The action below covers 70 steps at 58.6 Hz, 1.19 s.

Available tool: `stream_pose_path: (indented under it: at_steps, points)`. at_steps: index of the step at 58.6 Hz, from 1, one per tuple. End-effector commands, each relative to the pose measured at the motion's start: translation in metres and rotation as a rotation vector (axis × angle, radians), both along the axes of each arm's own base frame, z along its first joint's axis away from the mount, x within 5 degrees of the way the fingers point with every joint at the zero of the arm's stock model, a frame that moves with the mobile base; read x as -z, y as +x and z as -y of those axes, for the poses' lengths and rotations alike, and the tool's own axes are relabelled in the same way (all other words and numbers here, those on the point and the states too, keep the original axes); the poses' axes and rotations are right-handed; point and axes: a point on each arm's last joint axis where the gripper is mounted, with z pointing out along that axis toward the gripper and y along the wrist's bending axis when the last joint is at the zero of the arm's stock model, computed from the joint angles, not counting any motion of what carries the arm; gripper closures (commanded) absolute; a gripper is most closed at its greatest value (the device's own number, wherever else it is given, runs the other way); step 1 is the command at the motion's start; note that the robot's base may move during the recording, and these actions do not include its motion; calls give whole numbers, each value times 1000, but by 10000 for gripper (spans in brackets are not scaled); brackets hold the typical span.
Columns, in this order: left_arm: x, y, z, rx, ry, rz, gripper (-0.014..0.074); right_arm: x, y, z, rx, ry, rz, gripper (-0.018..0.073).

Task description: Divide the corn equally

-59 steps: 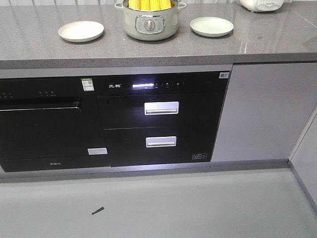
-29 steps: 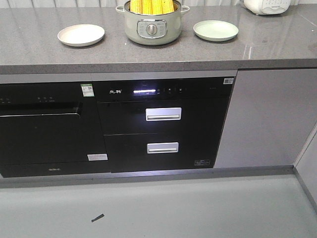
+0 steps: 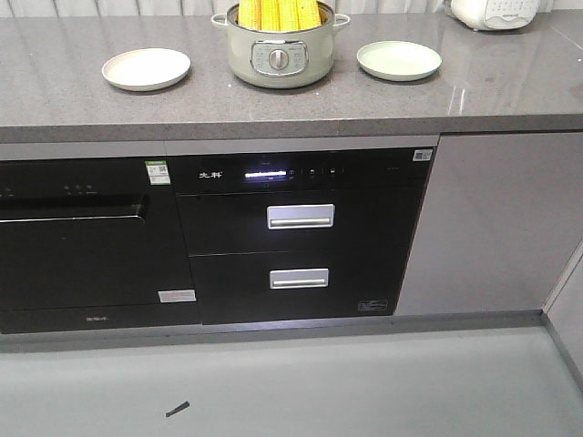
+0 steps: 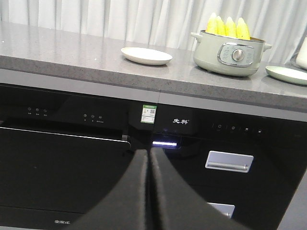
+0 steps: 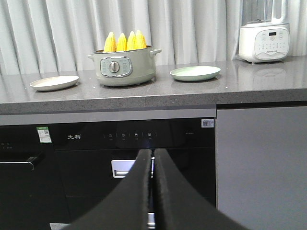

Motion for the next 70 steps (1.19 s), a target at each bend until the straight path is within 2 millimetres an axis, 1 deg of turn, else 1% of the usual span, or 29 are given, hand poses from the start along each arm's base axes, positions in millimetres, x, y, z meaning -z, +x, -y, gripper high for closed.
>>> stream_pose_path:
  at_steps: [1,70]
  points:
    - [-4,0,0,-2,0,81,603,-3,0,0,5,-6,70,565]
    - [-4,0,0,-2,0,81,603,-3,0,0,5,-6,70,565]
